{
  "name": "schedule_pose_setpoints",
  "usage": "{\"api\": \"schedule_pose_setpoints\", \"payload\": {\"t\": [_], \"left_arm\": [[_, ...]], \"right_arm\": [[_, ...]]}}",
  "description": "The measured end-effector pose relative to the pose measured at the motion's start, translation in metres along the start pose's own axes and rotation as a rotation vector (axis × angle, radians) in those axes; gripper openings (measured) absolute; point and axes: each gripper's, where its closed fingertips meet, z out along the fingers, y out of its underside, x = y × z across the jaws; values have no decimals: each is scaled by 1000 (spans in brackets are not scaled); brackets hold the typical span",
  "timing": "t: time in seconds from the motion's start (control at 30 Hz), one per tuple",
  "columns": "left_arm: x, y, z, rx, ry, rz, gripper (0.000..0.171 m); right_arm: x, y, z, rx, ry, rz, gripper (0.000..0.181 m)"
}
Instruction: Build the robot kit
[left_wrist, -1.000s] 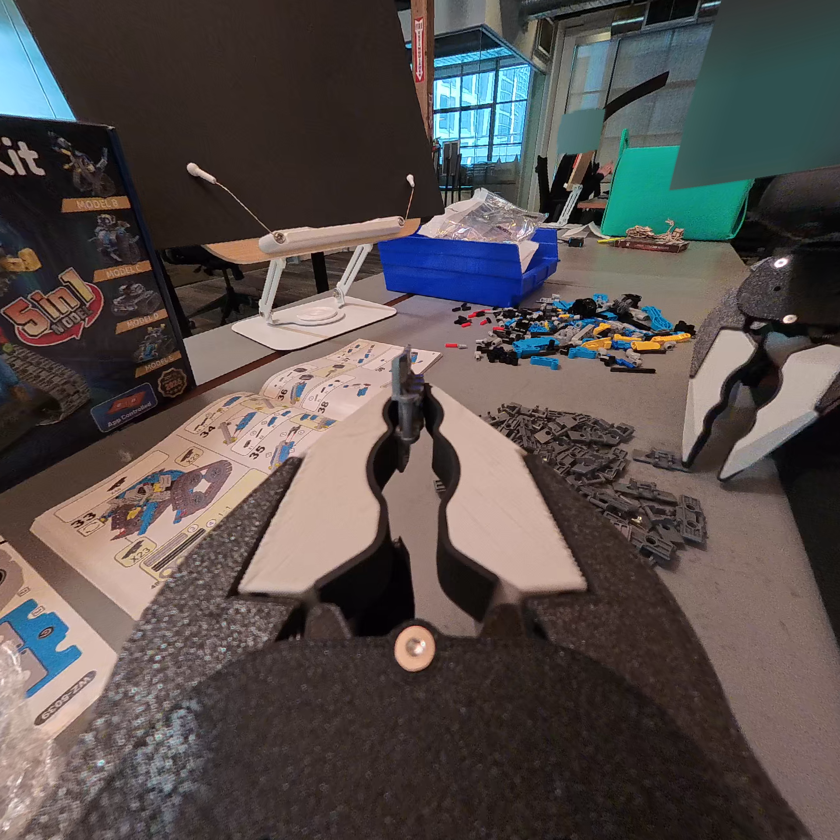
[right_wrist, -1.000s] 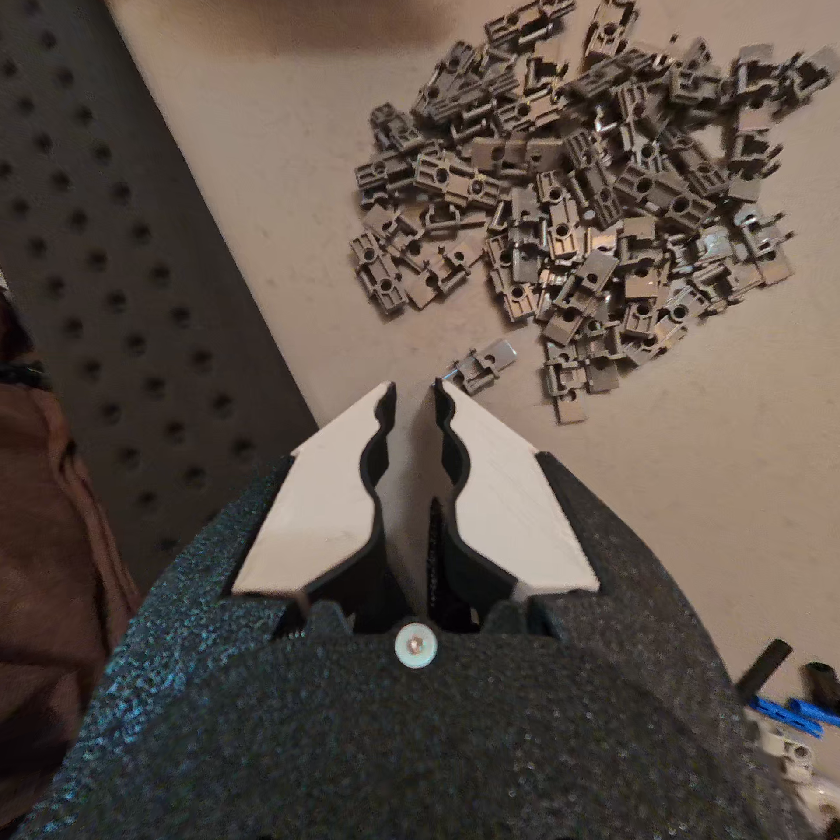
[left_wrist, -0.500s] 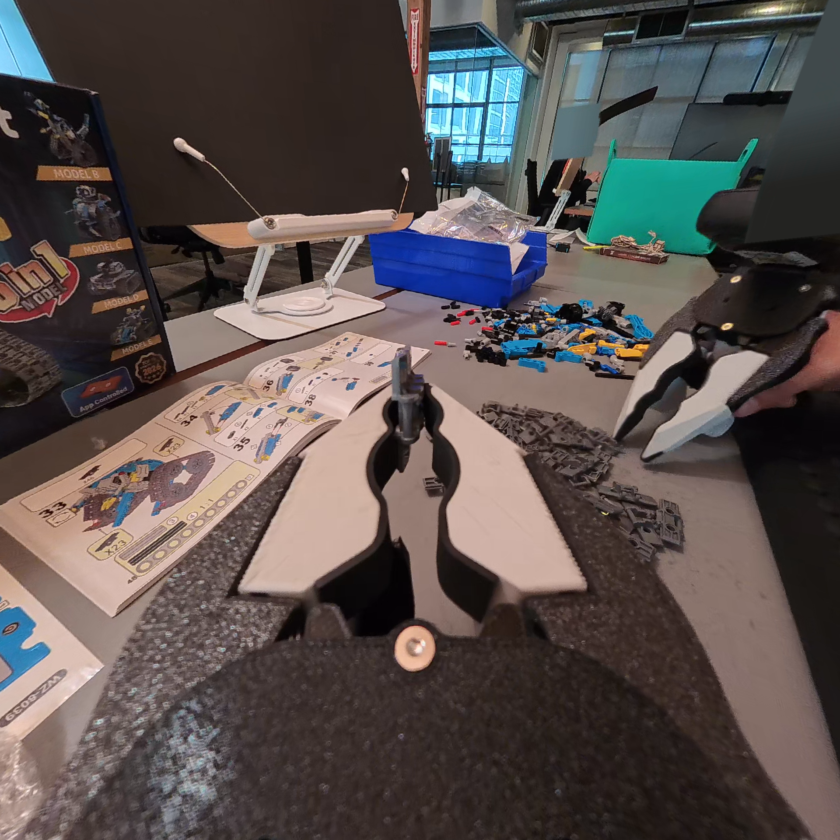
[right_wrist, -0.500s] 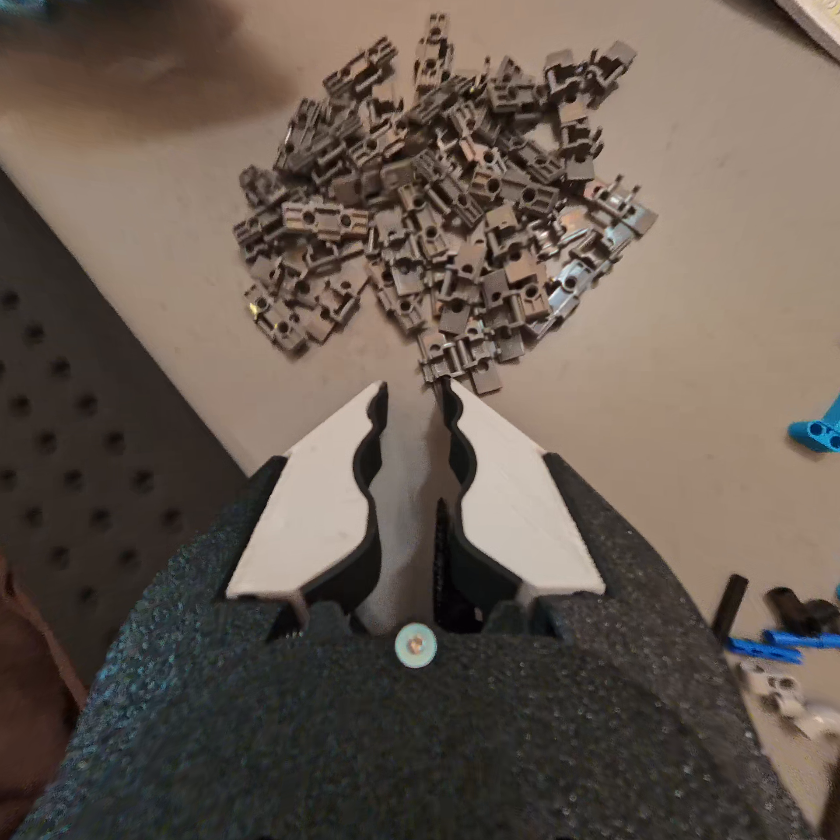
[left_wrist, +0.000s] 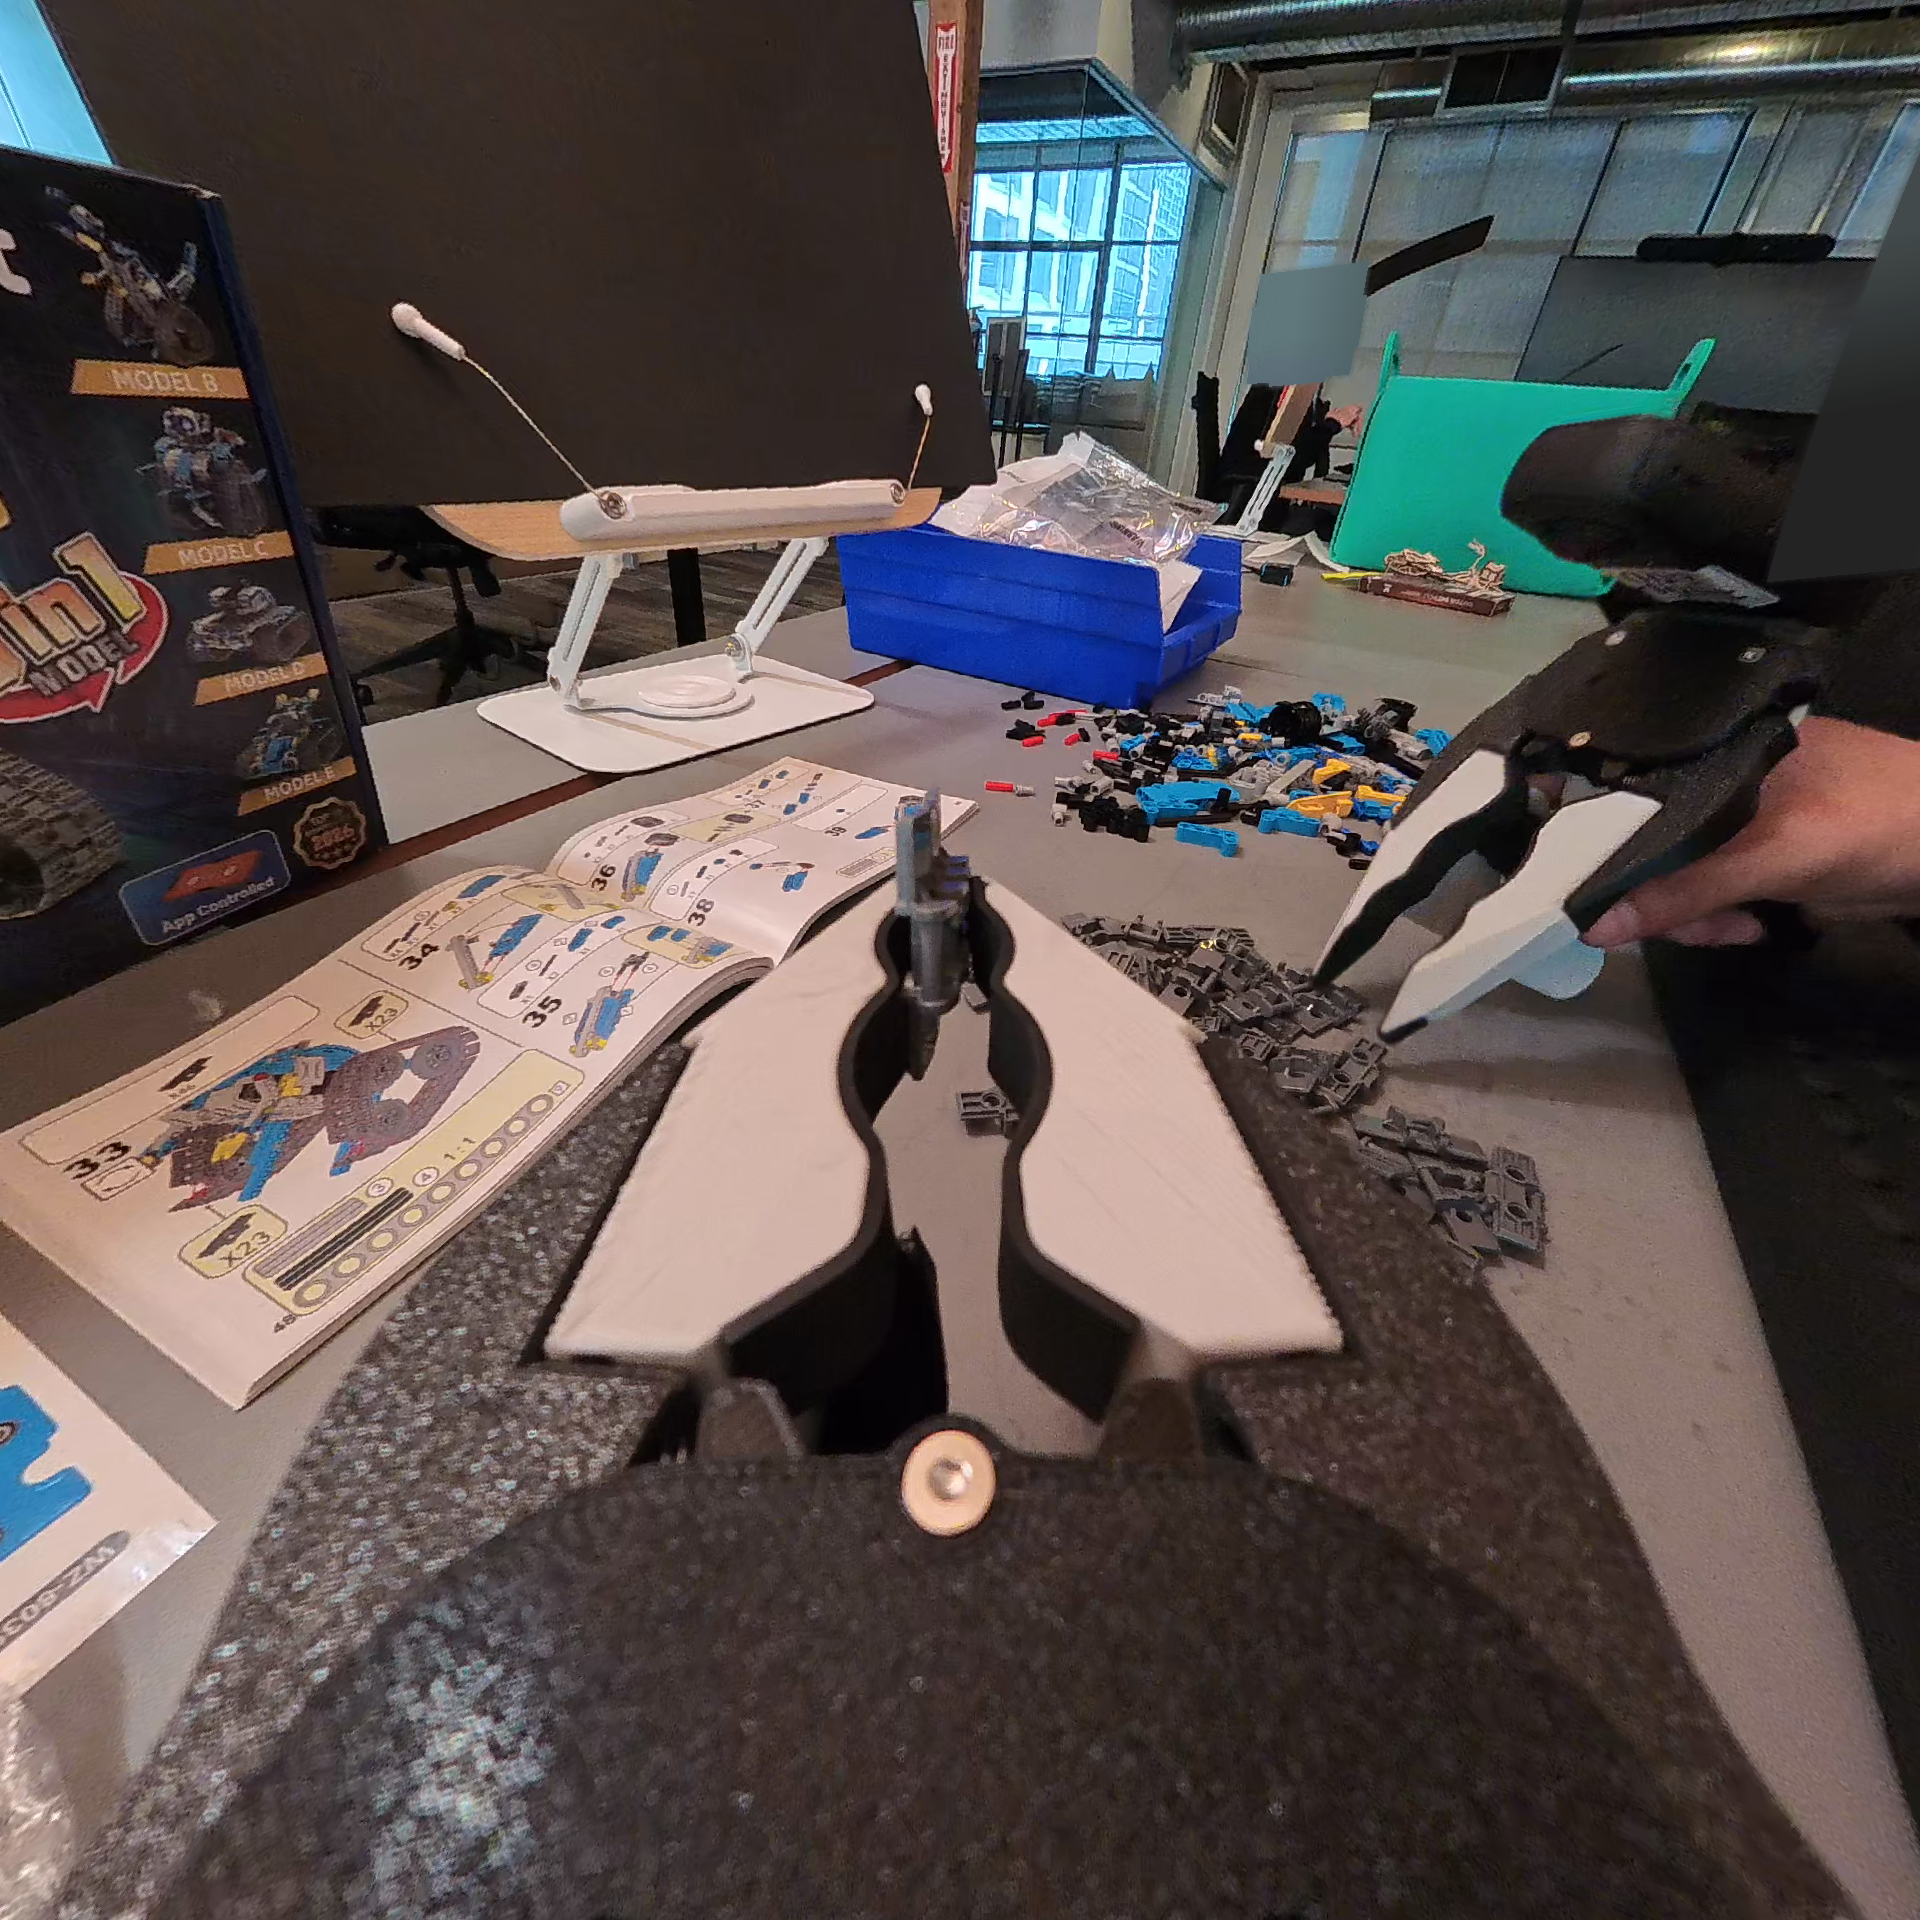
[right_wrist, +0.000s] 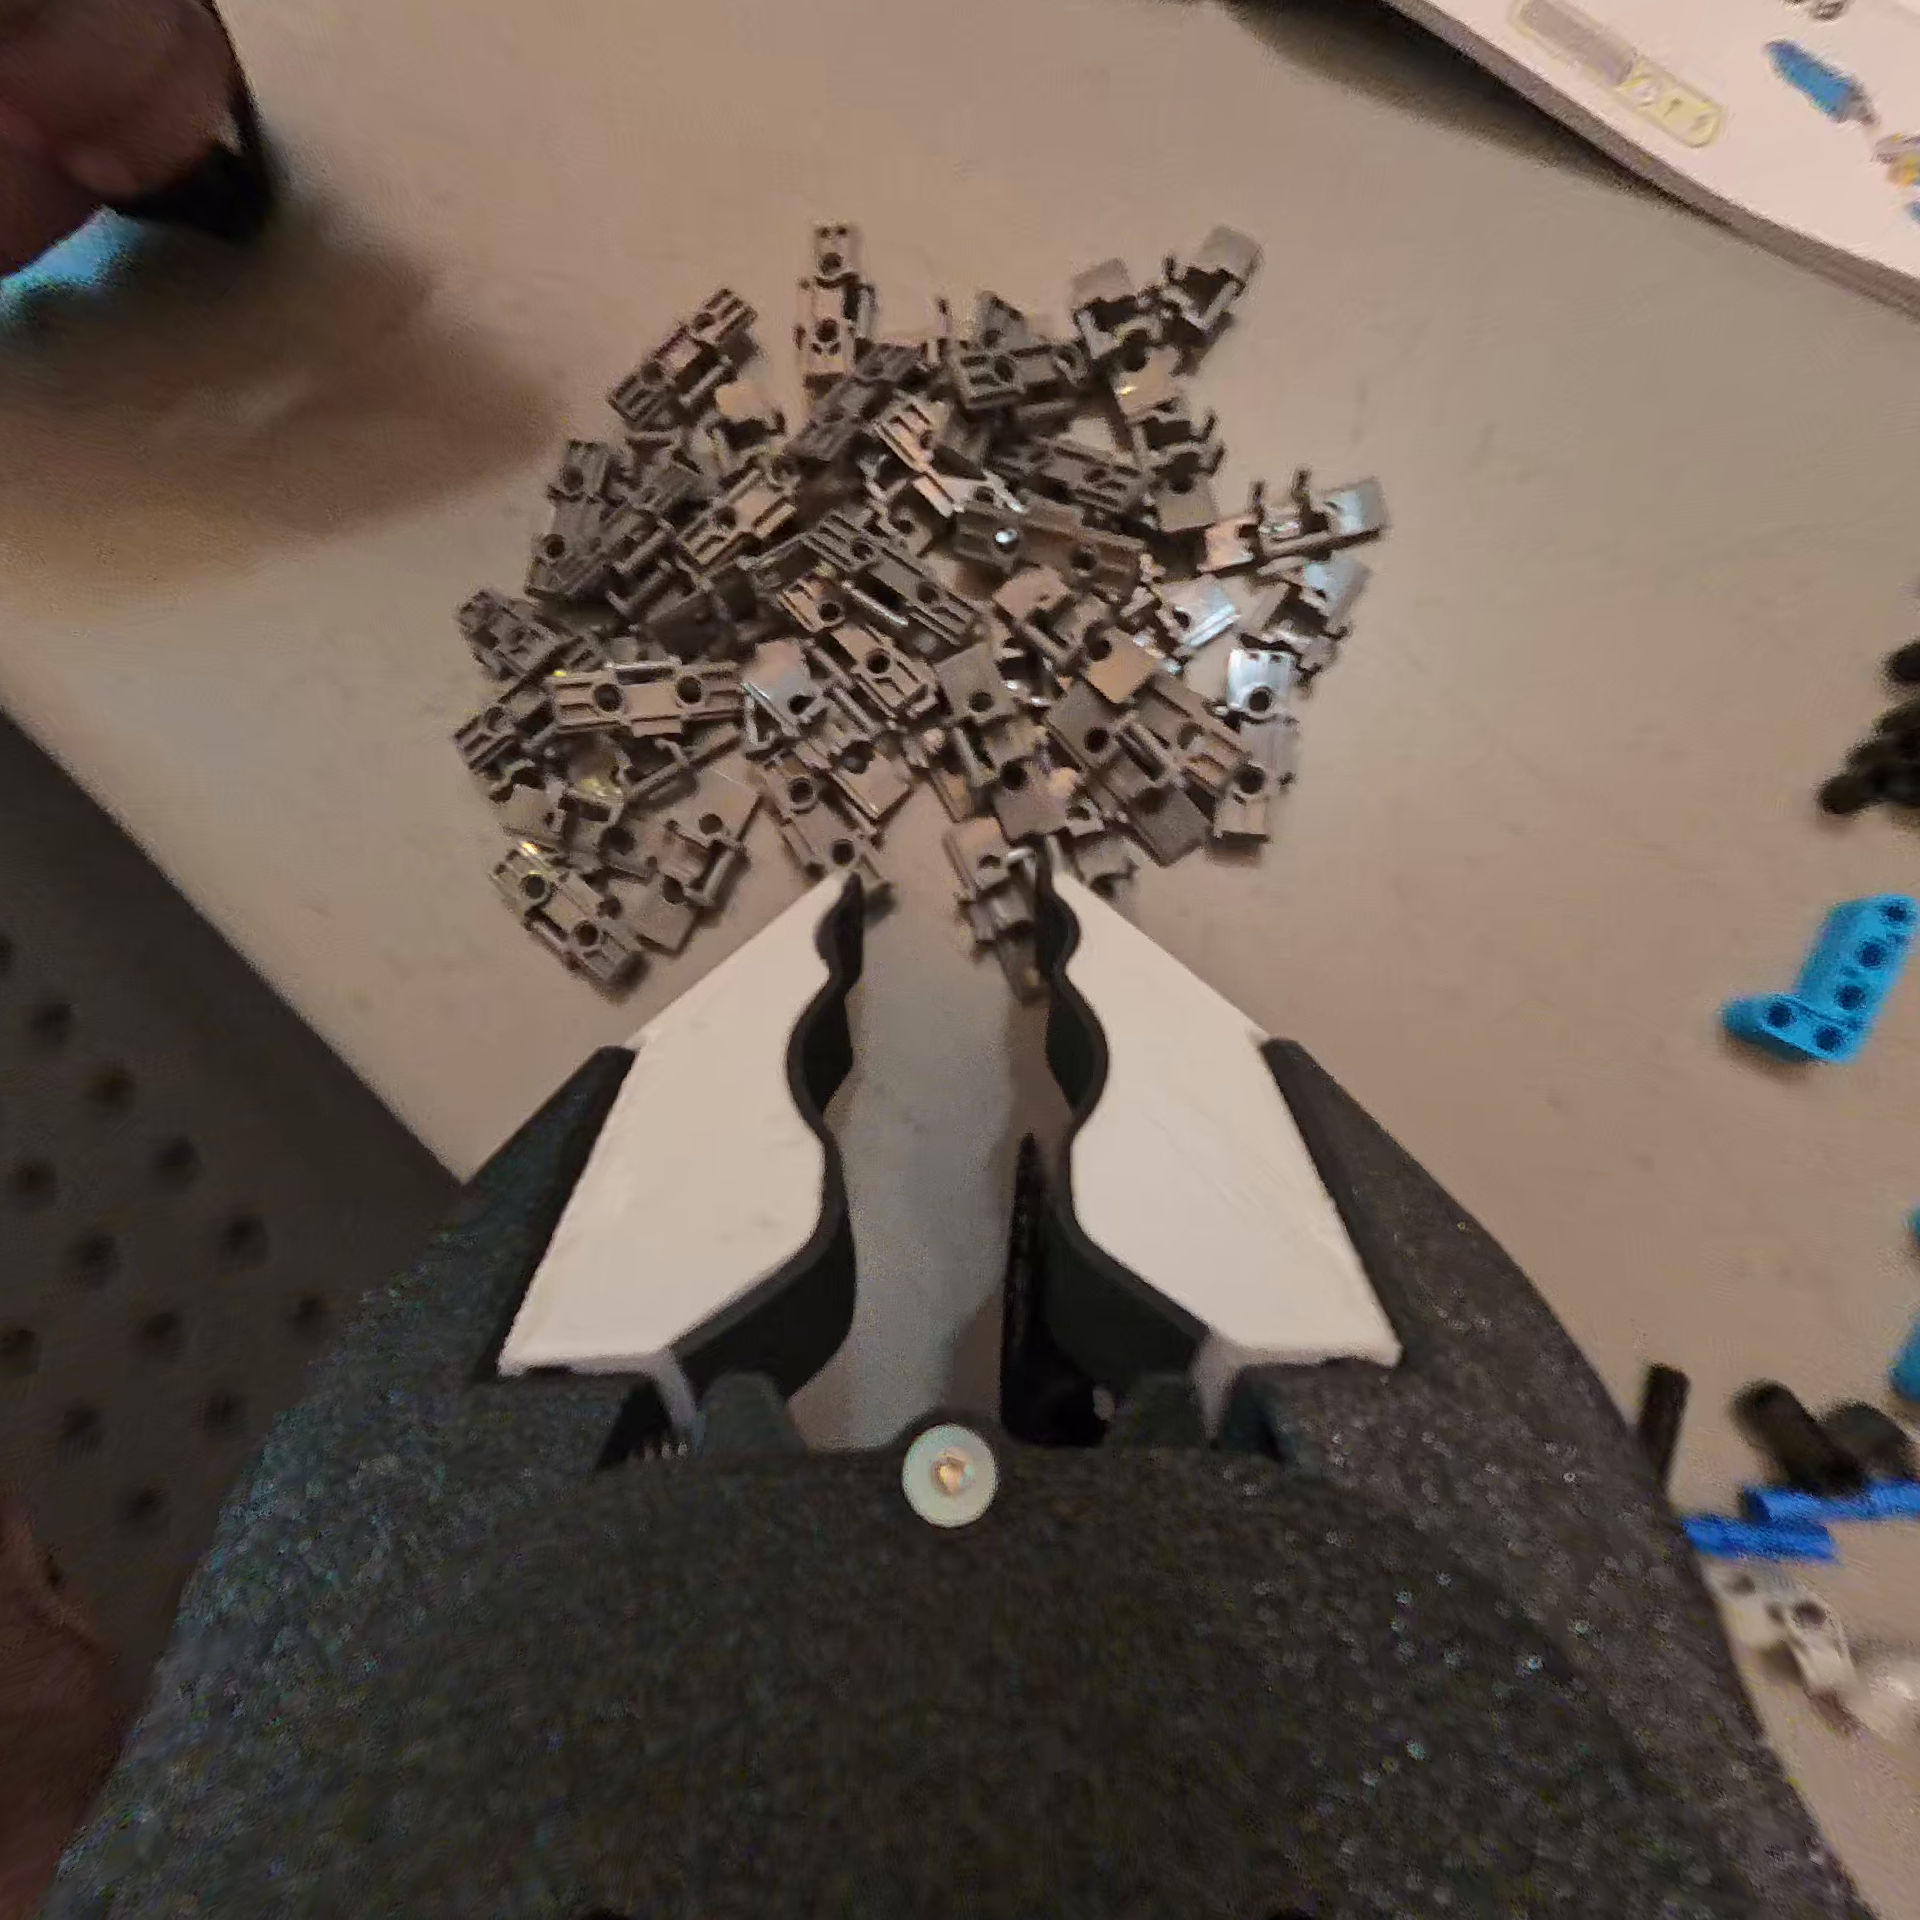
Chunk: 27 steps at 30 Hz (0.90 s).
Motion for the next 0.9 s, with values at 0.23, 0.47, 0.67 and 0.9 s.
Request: {"api": "schedule_pose_setpoints", "payload": {"t": [0.23,0.47,0.67,0.9], "left_arm": [[2,0,0,-3,5,1,8],[1,0,0,-1,3,-6,8],[1,0,0,-1,2,-2,8],[2,0,0,1,4,-6,8]], "right_arm": [[-19,39,-16,-175,-172,-466,31],[-31,42,-34,-162,-158,-379,23],[-39,40,-21,-155,-155,-140,33],[-25,22,-15,-96,-67,-162,30]]}}
